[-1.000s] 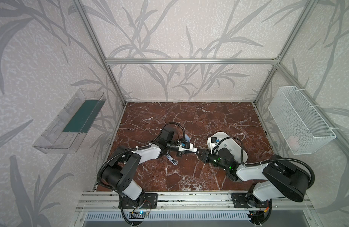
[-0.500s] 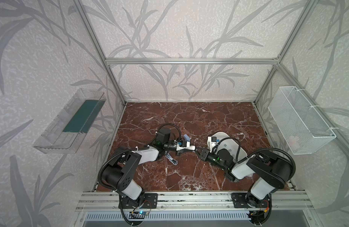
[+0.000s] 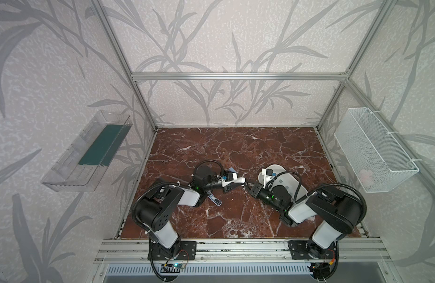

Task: Load the staples into the stapler

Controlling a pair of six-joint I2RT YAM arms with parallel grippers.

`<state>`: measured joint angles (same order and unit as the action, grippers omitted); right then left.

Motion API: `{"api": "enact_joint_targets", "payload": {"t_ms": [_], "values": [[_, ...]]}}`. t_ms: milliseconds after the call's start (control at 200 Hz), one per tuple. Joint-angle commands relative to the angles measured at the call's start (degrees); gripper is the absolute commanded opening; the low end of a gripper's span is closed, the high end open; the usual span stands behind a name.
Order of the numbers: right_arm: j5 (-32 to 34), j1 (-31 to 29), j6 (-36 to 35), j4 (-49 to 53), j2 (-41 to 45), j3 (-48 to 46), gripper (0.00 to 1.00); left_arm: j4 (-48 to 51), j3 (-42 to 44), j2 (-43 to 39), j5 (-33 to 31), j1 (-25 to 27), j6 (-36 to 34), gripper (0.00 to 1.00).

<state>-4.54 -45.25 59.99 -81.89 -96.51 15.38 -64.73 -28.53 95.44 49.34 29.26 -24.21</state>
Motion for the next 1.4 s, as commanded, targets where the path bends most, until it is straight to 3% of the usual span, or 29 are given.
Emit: {"api": "enact_joint_targets", "payload": {"t_ms": [0, 240, 620, 920, 1130, 1395], "values": [[-4.69, -1.33, -1.8, 3.93, -0.26, -0.44, 0.1, -5.37, -1.39, -2.34, -12.79, -1.03, 2.13, 0.47], [-3.82, -1.77, -1.89, 4.52, -0.34, -0.52, 0.09, -4.14, -0.81, -3.95, -24.25, -0.88, 3.58, 0.47], [-2.68, -2.85, -2.06, 4.67, -0.5, -0.87, 0.08, 6.05, -1.03, -6.27, -40.79, -0.87, 5.2, 0.45], [1.62, -4.11, -1.06, 14.0, -0.96, 2.21, 0.07, 11.22, -0.16, -9.24, -40.32, -1.26, 0.85, 0.5], [4.6, -5.07, -3.15, 25.3, -0.96, 7.64, 0.07, 24.49, -3.85, -13.31, -34.21, -4.12, 0.04, 0.5], [4.82, -5.28, -3.74, 29.6, -6.05, 13.53, 0.11, 25.99, -3.99, -13.5, -31.34, -4.48, -2.69, 0.52]]}}
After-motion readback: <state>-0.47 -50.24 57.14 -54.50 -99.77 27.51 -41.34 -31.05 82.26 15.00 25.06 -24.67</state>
